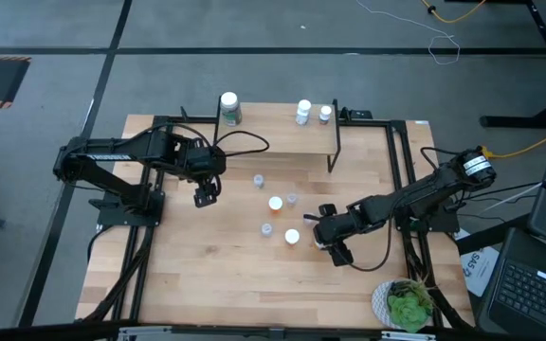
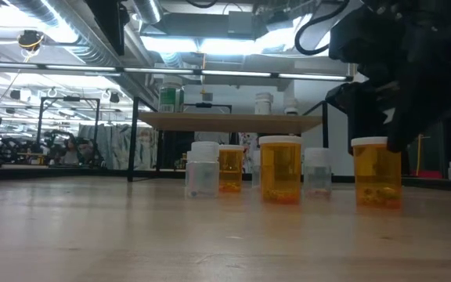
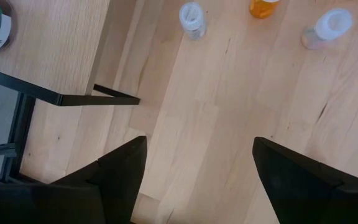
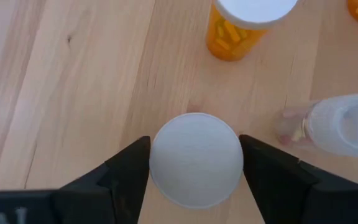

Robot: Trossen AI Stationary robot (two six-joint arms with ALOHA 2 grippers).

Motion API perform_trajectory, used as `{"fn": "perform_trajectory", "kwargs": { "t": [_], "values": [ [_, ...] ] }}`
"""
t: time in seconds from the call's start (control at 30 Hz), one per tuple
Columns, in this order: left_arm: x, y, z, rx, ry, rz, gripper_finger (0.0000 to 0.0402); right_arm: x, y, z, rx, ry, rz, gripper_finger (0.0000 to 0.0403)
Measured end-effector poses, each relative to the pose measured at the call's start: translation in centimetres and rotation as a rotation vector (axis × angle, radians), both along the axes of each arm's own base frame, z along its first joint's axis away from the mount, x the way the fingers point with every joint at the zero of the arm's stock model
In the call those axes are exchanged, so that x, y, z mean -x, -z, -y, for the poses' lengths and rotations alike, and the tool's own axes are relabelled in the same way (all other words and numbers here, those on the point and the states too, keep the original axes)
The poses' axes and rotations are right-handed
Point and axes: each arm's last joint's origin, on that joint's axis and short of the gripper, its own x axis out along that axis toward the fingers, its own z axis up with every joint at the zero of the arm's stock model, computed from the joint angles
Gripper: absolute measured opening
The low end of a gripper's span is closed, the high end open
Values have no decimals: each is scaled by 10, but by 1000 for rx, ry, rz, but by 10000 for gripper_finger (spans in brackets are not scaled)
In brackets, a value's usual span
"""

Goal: Pick and place medicine bottles onto shelf by color
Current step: Put the orange pill bottle on the shelf

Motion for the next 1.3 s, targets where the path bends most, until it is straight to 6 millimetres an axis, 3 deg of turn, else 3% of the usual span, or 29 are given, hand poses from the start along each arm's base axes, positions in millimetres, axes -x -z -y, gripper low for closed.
{"fn": "perform_trajectory", "kwargs": {
  "t": [0.17,0.47,0.8,1.0,1.3],
  "values": [
    [0,0,0,0,0,0,289,0,0,0,0,0,0,210],
    [0,0,0,0,0,0,289,0,0,1,17,17,6,224],
    [0,0,0,0,0,0,289,-1,-3,2,32,56,-6,209],
    [0,0,0,-3,6,-2,289,-8,-33,2,48,77,-59,209],
    [1,0,0,-2,6,-10,289,-15,-112,7,152,77,-83,209]
  ]
}}
